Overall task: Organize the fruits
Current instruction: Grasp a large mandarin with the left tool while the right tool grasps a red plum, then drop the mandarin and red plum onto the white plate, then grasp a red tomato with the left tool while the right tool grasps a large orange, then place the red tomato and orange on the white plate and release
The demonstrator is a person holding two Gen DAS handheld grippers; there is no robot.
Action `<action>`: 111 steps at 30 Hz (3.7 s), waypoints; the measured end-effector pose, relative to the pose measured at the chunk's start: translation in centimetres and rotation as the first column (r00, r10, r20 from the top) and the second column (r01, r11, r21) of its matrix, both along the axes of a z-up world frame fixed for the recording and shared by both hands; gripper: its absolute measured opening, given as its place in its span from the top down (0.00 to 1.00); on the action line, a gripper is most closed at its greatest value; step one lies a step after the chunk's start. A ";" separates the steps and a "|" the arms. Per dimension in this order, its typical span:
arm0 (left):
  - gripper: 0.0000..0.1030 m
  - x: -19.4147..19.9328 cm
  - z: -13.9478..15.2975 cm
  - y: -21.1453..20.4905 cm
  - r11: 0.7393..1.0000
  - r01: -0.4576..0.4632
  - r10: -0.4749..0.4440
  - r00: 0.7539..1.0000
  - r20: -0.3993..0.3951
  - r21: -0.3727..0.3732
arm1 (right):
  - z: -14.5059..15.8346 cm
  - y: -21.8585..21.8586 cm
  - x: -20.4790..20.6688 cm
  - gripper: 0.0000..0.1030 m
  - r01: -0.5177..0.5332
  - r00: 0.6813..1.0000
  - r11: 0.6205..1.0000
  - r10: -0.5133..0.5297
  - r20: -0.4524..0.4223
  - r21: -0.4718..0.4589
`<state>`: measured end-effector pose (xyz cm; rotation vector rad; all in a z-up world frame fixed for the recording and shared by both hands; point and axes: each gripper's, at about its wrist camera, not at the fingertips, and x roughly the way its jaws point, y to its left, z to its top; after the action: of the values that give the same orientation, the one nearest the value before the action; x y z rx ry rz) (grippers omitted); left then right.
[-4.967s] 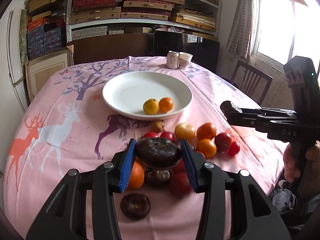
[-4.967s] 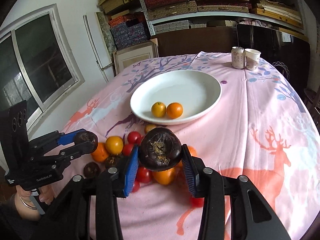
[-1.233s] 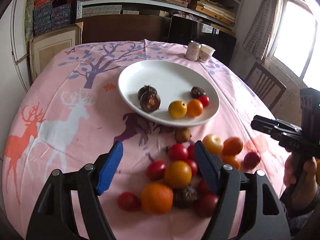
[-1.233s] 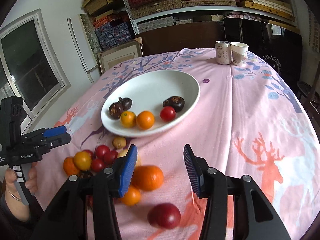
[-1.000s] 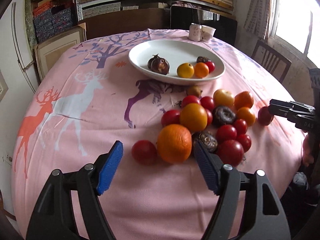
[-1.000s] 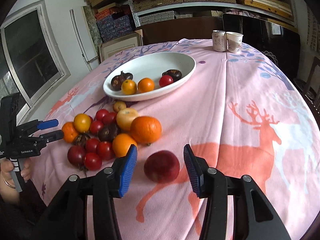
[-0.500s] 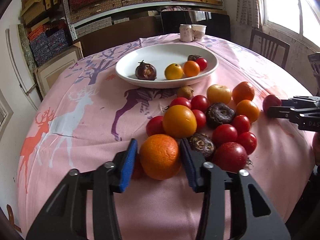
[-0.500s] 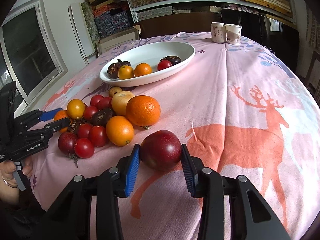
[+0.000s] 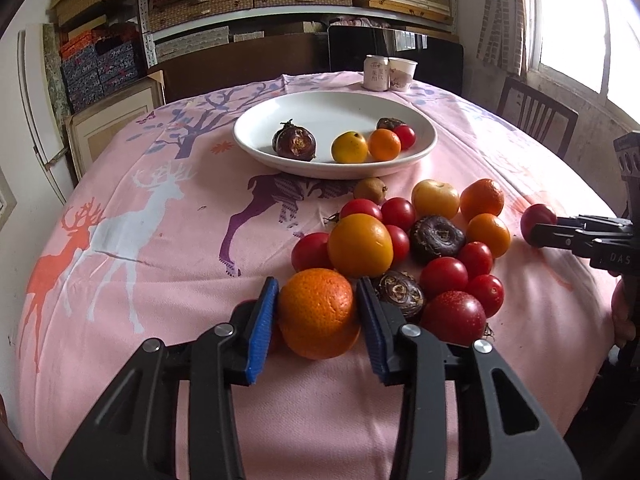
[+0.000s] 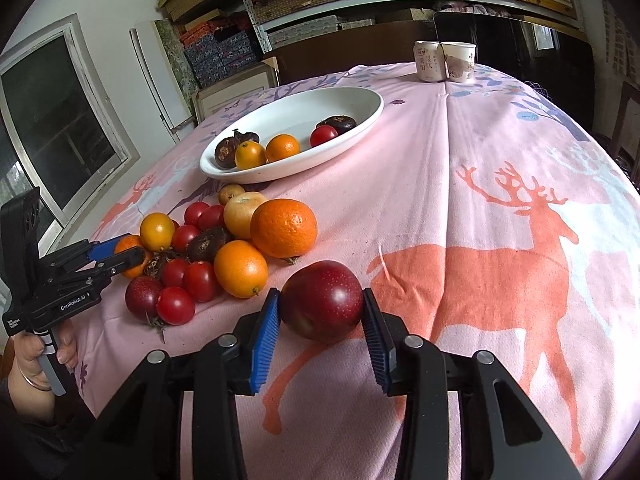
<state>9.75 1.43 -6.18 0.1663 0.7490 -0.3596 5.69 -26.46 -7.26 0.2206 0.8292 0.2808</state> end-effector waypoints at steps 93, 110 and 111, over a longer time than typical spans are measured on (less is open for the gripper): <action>0.32 15.7 7.5 -5.9 0.991 -0.033 0.031 0.999 -0.017 -0.131 | 7.3 3.0 17.2 0.54 -0.017 1.000 0.992 0.014 0.028 0.128; 0.28 2.8 0.6 -3.0 0.997 0.049 -0.048 0.998 -0.027 0.052 | 2.9 2.3 4.1 0.50 -0.098 0.995 0.993 0.097 0.010 0.067; 0.32 2.9 0.2 -3.2 0.998 0.049 -0.048 0.998 -0.036 0.047 | 2.7 2.4 3.9 0.50 -0.097 0.995 0.993 0.096 0.005 0.065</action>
<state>12.70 -1.78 -6.01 0.2239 0.7898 -0.3919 9.56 -24.05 -4.54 0.2413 0.8313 0.3990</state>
